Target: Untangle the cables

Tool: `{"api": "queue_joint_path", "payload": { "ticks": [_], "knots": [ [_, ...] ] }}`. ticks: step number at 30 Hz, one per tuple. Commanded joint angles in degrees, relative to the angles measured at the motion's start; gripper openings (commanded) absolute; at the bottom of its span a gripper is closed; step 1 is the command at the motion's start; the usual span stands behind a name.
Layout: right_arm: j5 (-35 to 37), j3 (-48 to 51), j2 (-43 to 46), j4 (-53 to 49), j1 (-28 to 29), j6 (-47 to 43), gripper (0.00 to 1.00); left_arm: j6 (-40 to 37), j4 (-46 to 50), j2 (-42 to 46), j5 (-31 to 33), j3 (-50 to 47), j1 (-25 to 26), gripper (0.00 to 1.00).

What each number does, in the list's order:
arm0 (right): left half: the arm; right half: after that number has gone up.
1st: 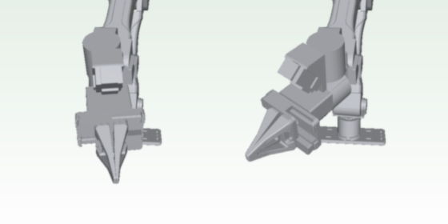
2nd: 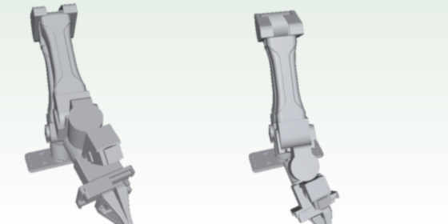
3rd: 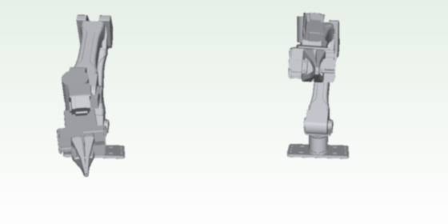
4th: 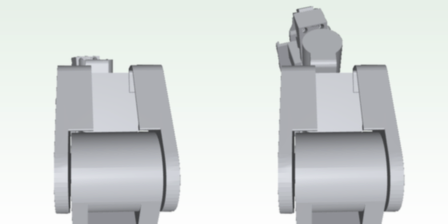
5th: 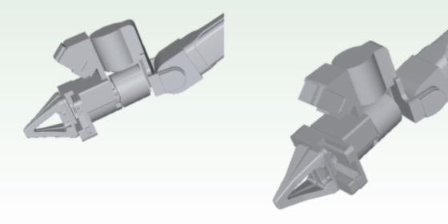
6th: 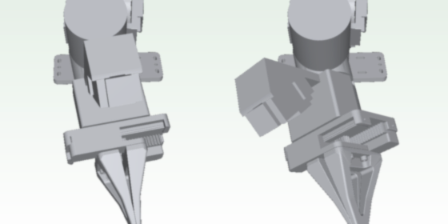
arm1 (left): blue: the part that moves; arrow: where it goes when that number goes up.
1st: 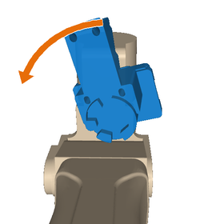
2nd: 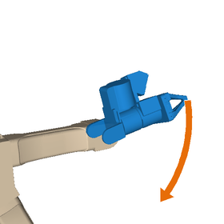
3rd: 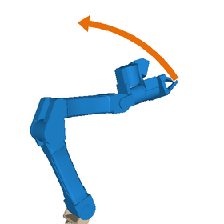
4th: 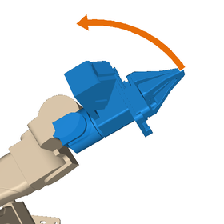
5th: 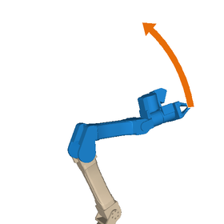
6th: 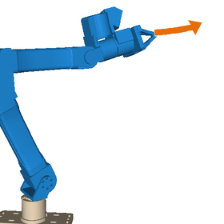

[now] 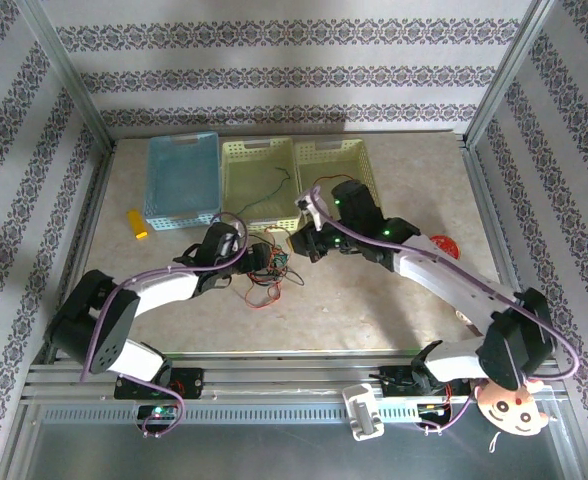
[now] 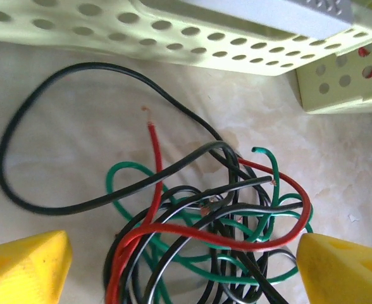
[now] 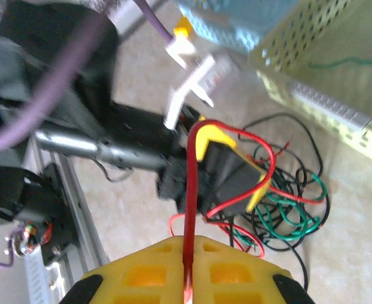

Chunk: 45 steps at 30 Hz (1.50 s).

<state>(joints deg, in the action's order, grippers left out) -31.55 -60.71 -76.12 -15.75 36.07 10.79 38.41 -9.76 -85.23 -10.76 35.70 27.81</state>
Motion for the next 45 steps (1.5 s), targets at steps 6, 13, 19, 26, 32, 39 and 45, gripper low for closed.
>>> {"api": "queue_joint_path", "payload": {
  "ticks": [6, 13, 19, 26, 32, 39, 45],
  "knots": [
    [6.8, 0.5, 10.5, 7.5, -3.8, 4.4, 0.07, -1.7, -1.6, -7.2, -1.0, 3.0, 0.9, 0.81],
    [14.5, -0.7, 18.1, 9.9, -5.6, 4.0, 0.07, -2.1, 0.5, -11.6, 0.1, 3.8, 1.1, 0.78],
    [27.0, 0.0, 22.8, 14.3, -6.1, 2.0, 0.07, -2.8, 1.9, -13.0, 1.6, 4.0, 2.0, 0.77],
    [28.5, -5.2, 25.0, 17.1, -8.3, -1.2, 0.05, -3.2, 3.3, -14.9, 2.5, 4.3, 3.0, 0.71],
    [30.0, -9.6, 26.0, 19.6, -8.9, -4.9, 0.04, -3.7, 4.1, -16.7, 3.2, 4.7, 3.6, 0.73],
    [30.0, -13.4, 26.0, 21.5, -9.8, -7.4, 0.03, -3.8, 3.3, -18.1, 3.3, 4.5, 4.2, 0.75],
    [32.3, -15.6, 21.1, 17.5, -11.2, -7.9, 0.03, -3.5, 1.2, -17.4, 2.3, 3.6, 4.7, 0.75]
  ]
}}
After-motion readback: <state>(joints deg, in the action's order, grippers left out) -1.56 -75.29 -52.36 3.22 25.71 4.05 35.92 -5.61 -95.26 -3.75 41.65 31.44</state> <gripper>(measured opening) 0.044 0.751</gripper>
